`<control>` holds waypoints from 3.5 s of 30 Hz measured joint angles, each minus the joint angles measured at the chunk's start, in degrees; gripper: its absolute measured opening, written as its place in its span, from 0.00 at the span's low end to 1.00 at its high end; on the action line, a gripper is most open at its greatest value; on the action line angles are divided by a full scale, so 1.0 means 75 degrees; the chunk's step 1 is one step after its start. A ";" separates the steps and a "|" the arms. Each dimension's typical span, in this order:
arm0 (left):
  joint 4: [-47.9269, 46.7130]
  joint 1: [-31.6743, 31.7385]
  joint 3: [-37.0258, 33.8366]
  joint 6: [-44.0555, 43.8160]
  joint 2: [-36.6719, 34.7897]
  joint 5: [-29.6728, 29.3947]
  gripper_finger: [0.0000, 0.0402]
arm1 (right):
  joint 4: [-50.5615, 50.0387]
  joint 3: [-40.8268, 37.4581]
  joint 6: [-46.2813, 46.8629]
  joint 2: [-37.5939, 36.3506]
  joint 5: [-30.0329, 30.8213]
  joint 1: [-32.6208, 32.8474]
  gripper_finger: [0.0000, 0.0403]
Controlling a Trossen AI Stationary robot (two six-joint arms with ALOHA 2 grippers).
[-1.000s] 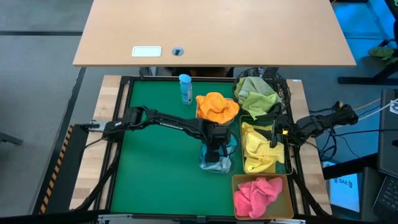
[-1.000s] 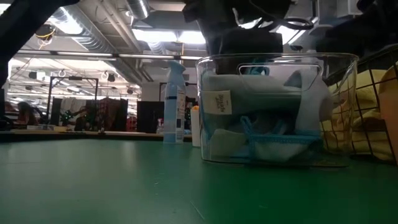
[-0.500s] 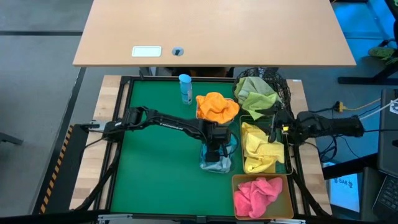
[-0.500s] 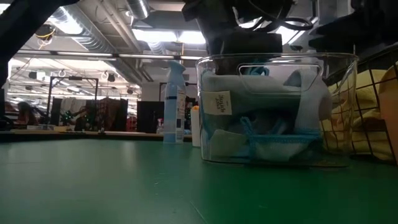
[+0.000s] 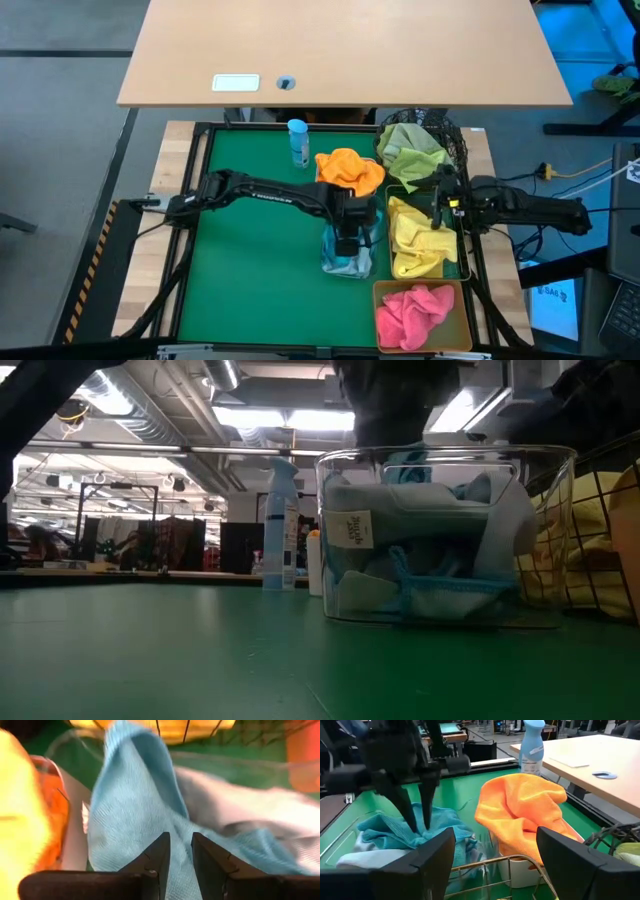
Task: Sort microfiber towel by color & place in baskets
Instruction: Return to Home Position
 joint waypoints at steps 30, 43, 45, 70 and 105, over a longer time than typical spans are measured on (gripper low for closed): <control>-0.2250 -0.1328 0.1568 0.0222 -0.3279 -0.3080 0.19 | 0.0460 -0.0657 0.0059 -0.1317 -0.0089 0.0000 0.69; -0.1318 -0.2701 -0.3058 -0.0997 -0.6256 -0.4684 0.19 | 0.1403 -0.1716 0.0218 -0.1383 -0.0202 0.0000 0.69; -0.0615 -0.2799 -0.4168 -0.1035 -0.6990 -0.4747 0.19 | 0.1417 -0.1716 0.0228 -0.1390 -0.0199 0.0000 0.69; 0.7341 -0.0037 -1.3340 0.2022 -1.4054 -0.0874 0.19 | 0.1368 -0.1716 0.0339 -0.1384 -0.0202 0.0000 0.69; 0.8774 0.1176 -1.5988 0.2556 -1.7197 -0.0119 0.19 | 0.1357 -0.1716 0.0369 -0.1384 -0.0199 0.0000 0.69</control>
